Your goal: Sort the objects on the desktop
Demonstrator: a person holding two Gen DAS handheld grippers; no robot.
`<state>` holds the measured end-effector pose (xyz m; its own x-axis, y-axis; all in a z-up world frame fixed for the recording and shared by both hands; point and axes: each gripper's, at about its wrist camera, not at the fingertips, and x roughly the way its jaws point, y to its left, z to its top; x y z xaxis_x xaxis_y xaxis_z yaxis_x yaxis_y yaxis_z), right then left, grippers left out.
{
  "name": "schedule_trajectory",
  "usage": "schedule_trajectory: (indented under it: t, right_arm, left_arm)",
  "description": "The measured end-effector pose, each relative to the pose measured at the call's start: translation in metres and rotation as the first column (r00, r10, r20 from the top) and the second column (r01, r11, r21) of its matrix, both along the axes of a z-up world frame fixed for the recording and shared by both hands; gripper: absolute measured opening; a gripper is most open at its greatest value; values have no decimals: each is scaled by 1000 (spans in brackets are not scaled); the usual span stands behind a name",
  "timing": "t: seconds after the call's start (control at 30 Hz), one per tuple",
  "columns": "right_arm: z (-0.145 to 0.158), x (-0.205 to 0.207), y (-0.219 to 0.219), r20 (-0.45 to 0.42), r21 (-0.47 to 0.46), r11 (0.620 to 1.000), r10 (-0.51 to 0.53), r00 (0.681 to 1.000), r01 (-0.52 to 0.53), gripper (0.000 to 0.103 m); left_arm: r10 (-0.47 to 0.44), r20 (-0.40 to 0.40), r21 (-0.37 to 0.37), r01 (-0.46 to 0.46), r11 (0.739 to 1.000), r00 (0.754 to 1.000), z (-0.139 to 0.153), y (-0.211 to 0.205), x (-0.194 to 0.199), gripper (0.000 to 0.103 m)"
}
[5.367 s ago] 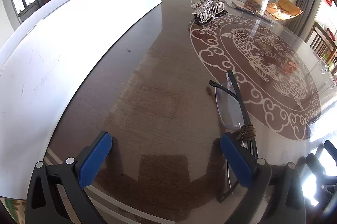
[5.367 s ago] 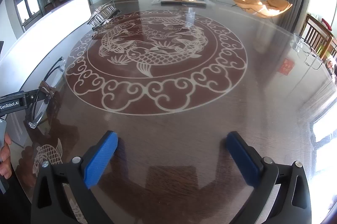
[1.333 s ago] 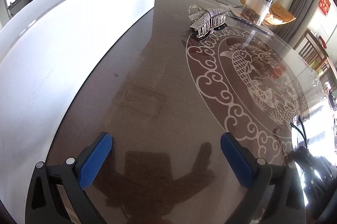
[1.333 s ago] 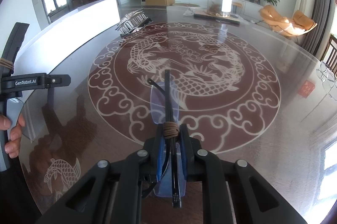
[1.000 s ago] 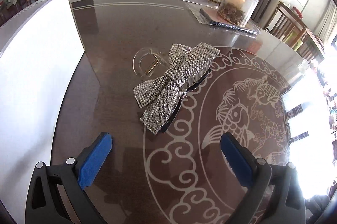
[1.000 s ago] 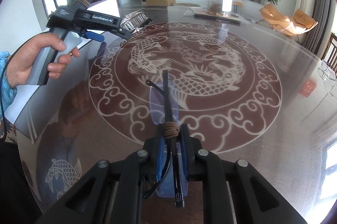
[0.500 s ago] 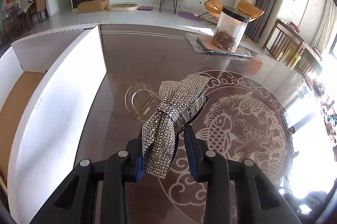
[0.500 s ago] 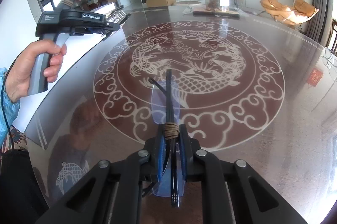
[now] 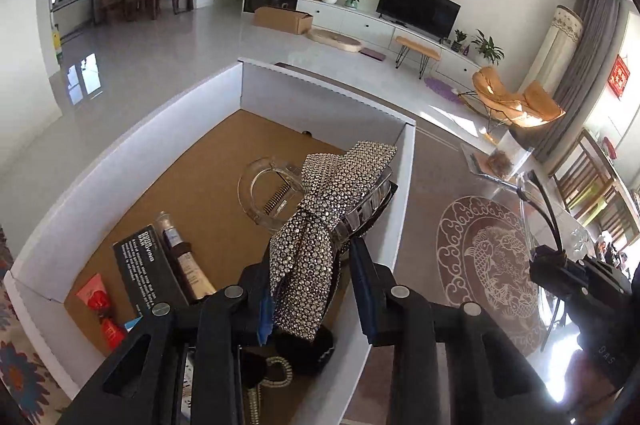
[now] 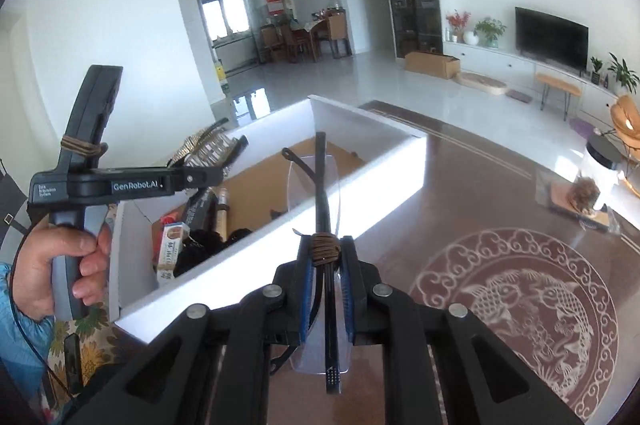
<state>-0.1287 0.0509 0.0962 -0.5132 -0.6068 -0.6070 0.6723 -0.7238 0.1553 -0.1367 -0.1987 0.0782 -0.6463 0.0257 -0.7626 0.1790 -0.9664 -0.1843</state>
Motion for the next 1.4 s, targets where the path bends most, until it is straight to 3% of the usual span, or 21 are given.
schedule_trajectory:
  t: [0.1,0.2,0.43,0.57,0.6,0.67,0.77,0.8,0.83,0.9,1.07,1.23,1.27,1.33,1.4]
  right_arm:
    - [0,-27,-85,30,35,993,112,993,-113,14]
    - [-21,-56,-156,124,83,976,191,974,-202,14]
    - [-85,-86,-231,338,188,935,225,914,-299,15]
    - [-94,-87,-235,333,226,933,195,922,-279,62]
    - [-90,-86,-233,314,227,936,192,930,-270,68]
    - [-78,-85,-229,285,228,938,193,939,-263,69]
    - [-60,-81,-213,238,250,936,188,953,-247,75]
    - [-52,-79,-207,210,263,936,181,961,-234,80]
    - [-46,-78,-199,181,273,937,172,968,-217,82]
    - [-36,-77,-184,134,283,941,151,979,-184,88]
    - [-32,-89,-152,138,287,951,79,987,-116,89]
    - [-33,-90,-142,126,293,950,76,989,-110,89]
    - [-34,-90,-142,129,295,949,78,989,-114,89]
    - [-38,-89,-145,134,297,947,87,987,-124,89]
    - [-41,-87,-149,135,298,945,95,986,-132,89]
  left_arm:
    - [75,79,-1,-75,997,994,-25,-31,0,33]
    - [136,143,24,-141,990,980,-49,-51,0,33]
    - [211,233,10,-220,976,949,-76,-67,11,37]
    - [265,221,26,-278,960,938,-73,-73,22,73]
    - [280,204,15,-289,957,938,-70,-72,25,74]
    - [315,188,-13,-318,948,930,-64,-71,30,74]
    - [387,126,16,-392,920,913,-48,-63,41,76]
    - [422,108,34,-428,903,900,-43,-58,47,93]
    - [448,108,47,-455,889,887,-42,-53,50,103]
    - [477,102,42,-483,875,873,-39,-37,52,103]
    - [530,113,-103,-521,848,841,-39,-10,48,103]
    - [529,114,-92,-522,848,841,-37,-8,54,103]
    - [550,121,-105,-540,835,826,-36,-9,55,103]
    - [622,98,-149,-606,781,777,-29,-10,62,103]
    - [649,42,-90,-644,760,760,-27,-13,71,103]
